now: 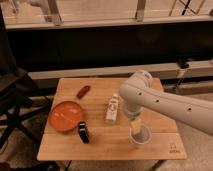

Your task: Knock the eraser over

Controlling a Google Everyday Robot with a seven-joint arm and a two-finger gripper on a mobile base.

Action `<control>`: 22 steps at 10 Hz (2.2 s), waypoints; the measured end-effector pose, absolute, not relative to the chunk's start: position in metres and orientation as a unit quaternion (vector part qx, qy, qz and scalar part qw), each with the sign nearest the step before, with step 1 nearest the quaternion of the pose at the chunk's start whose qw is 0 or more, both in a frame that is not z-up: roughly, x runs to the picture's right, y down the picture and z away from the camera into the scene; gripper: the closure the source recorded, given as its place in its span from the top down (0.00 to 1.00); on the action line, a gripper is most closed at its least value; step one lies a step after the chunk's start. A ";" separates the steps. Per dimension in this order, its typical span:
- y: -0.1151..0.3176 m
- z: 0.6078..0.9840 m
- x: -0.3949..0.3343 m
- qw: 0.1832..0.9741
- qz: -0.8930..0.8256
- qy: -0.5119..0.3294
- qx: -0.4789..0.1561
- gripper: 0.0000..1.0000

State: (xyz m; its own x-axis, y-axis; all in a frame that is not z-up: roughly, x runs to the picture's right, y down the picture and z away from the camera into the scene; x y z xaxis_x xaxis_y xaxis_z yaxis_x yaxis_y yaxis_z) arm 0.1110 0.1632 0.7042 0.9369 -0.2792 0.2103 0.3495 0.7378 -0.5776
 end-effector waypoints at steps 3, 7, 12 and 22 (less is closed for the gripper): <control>0.174 0.715 0.089 0.925 -0.190 -0.061 -0.322 0.80; 0.184 0.721 0.066 0.919 -0.210 -0.074 -0.324 0.80; 0.188 0.726 0.025 0.914 -0.239 -0.088 -0.316 0.70; 0.195 0.731 -0.010 0.906 -0.259 -0.103 -0.317 0.28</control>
